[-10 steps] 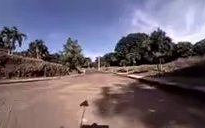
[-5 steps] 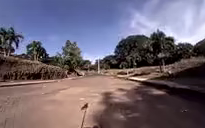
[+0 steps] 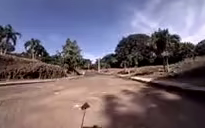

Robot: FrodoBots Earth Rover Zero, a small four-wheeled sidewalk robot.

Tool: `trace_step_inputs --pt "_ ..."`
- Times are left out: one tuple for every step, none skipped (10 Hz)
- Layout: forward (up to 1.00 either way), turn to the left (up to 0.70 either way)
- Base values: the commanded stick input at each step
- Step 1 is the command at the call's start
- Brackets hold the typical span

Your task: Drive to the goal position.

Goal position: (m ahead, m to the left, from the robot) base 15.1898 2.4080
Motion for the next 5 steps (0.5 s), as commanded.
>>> trace_step_inputs --pt "1.0 0.0" --pt "1.0 0.0" --pt "1.0 0.0" --pt "1.0 0.0" --pt "1.0 0.0"
